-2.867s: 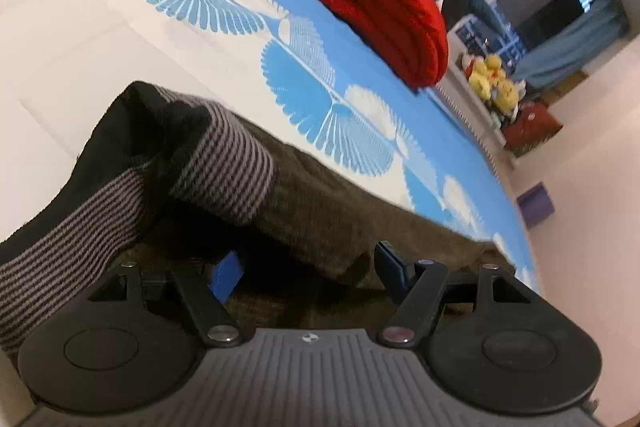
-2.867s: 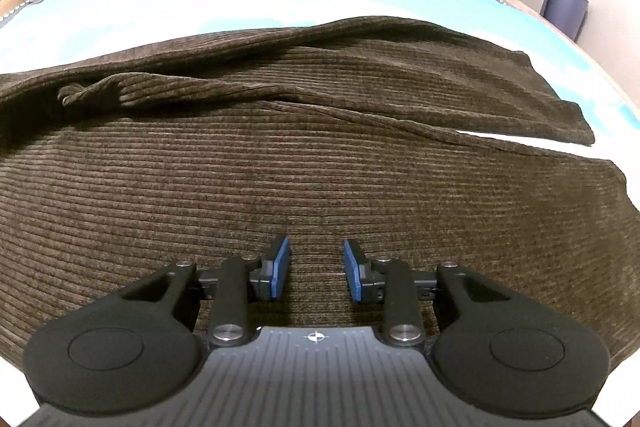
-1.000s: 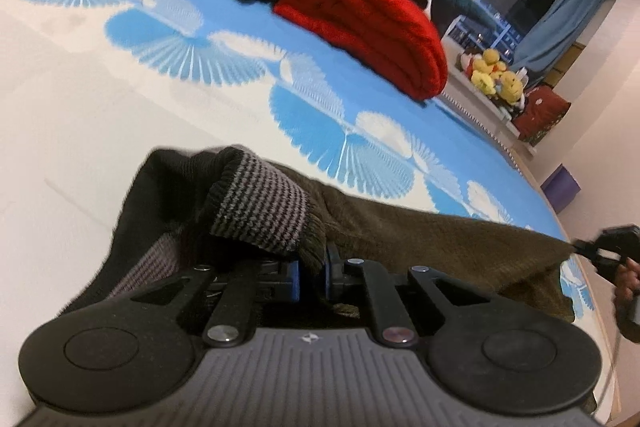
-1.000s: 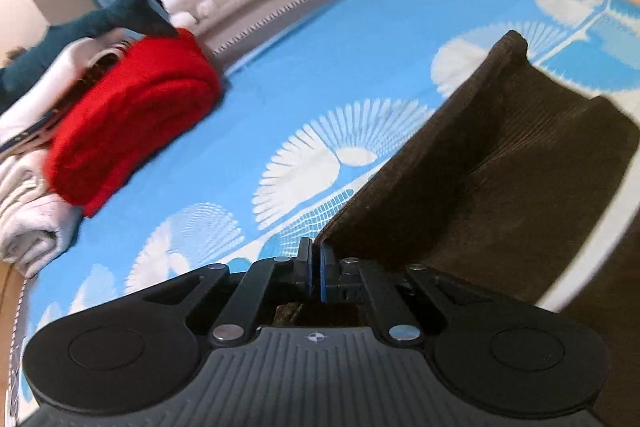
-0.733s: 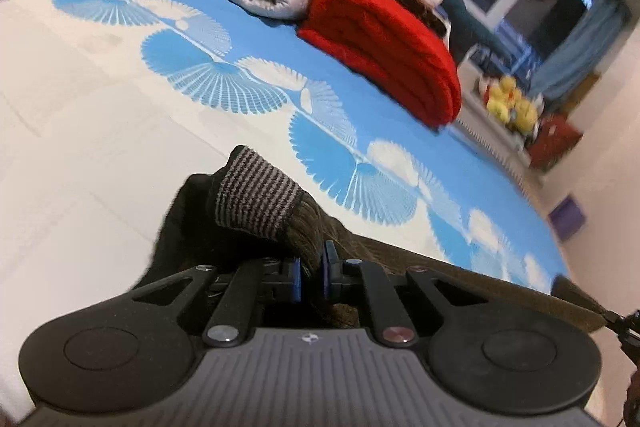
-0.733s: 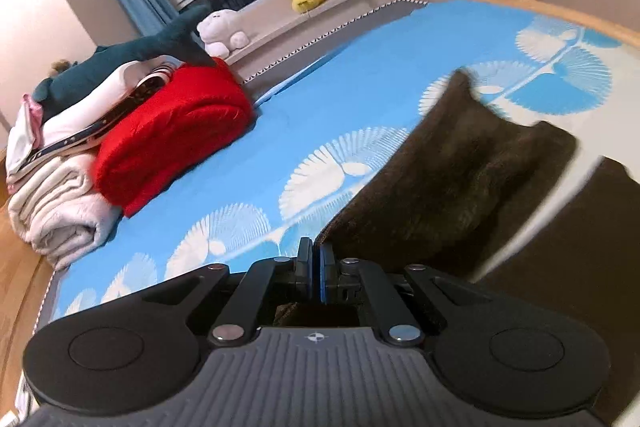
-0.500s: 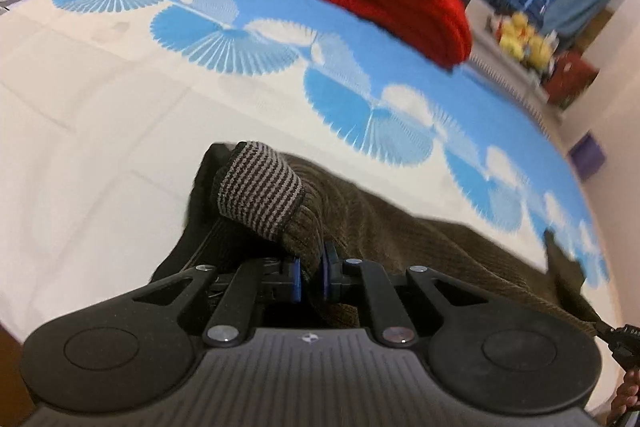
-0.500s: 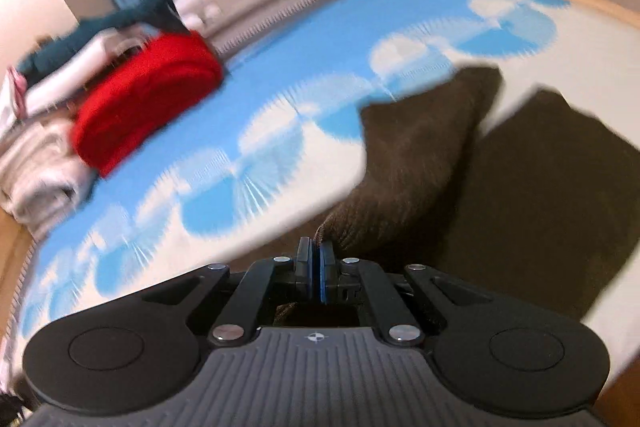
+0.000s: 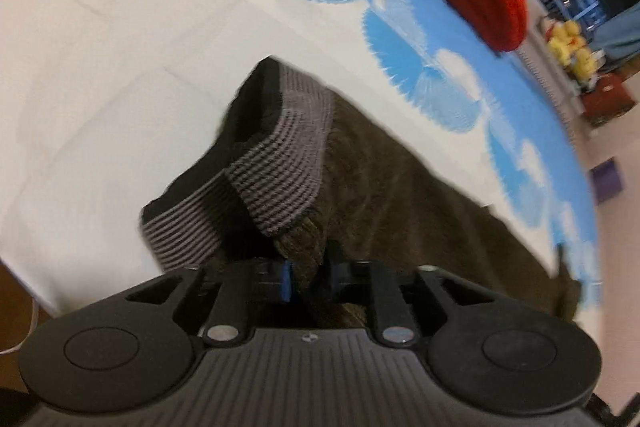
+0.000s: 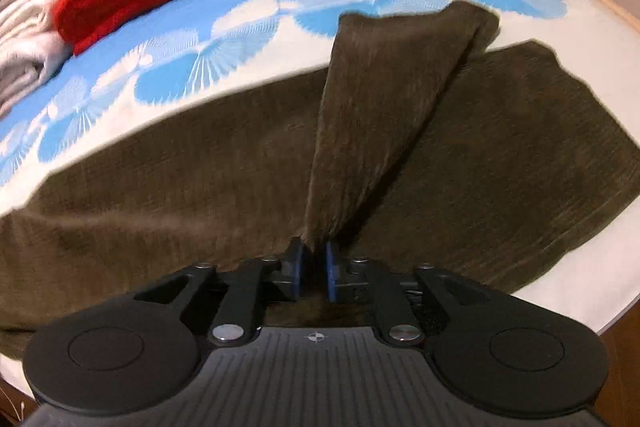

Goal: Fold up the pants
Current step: 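Grasp the leg hems with the right gripper while left gripper holds the waistband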

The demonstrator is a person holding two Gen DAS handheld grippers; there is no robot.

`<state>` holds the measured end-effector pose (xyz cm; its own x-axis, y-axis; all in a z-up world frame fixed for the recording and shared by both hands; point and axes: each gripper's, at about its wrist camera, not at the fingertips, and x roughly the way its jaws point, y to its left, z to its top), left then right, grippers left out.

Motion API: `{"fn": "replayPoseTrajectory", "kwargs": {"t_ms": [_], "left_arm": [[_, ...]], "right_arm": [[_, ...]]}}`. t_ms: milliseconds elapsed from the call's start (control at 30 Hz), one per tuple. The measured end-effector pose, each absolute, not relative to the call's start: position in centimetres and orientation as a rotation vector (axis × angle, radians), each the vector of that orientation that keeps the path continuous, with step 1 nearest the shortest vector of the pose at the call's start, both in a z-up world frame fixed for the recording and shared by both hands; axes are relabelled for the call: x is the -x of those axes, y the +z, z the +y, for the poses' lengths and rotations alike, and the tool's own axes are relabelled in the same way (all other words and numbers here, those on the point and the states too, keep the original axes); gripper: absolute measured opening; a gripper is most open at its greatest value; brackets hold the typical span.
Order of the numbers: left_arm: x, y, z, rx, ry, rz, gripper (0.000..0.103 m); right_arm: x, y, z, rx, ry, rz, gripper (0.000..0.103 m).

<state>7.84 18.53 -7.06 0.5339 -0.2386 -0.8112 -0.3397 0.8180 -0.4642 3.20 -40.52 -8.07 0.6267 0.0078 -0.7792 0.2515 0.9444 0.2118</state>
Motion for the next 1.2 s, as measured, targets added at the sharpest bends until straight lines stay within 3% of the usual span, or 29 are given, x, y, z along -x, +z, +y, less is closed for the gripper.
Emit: {"fn": "replayPoseTrajectory", "kwargs": {"t_ms": [33, 100, 167, 367, 500, 733, 900, 967, 1067, 1200], "left_arm": [[-8.1, -6.8, 18.8, 0.635, 0.057, 1.027, 0.038], [-8.5, -6.9, 19.3, 0.617, 0.071, 1.043, 0.038], [-8.6, -7.9, 19.9, 0.678, 0.077, 1.063, 0.043], [-7.6, -10.3, 21.9, 0.905, 0.151, 1.008, 0.045], [-7.7, -10.0, 21.4, 0.864, 0.176, 0.991, 0.045], [-8.2, -9.2, 20.5, 0.781, 0.194, 0.974, 0.035], [-8.3, -9.3, 20.0, 0.768, 0.192, 0.974, 0.034], [-8.2, -9.3, 20.2, 0.773, 0.184, 0.973, 0.033], [-8.2, -9.3, 20.1, 0.760, 0.176, 0.969, 0.031], [-8.8, -8.7, 19.4, 0.684, 0.166, 0.978, 0.026]], "right_arm": [[-3.2, -7.3, -40.9, -0.306, -0.136, 0.858, 0.021], [-3.3, -6.0, -41.9, -0.260, -0.119, 0.799, 0.037], [-3.5, -5.5, -43.0, -0.235, -0.114, 0.755, 0.043], [-5.8, -7.4, -46.3, -0.298, -0.196, 0.737, 0.044], [-8.2, -8.1, -45.8, -0.274, -0.218, 0.736, 0.044], [-13.5, -9.7, -41.4, -0.001, -0.220, 0.837, 0.044], [-15.6, -10.9, -38.4, 0.195, -0.221, 0.895, 0.044], [-15.8, -11.3, -37.5, 0.276, -0.234, 0.914, 0.042], [-15.3, -10.5, -37.8, 0.268, -0.252, 0.896, 0.008], [-12.4, -5.9, -42.3, 0.020, -0.391, 0.728, 0.007]]}}
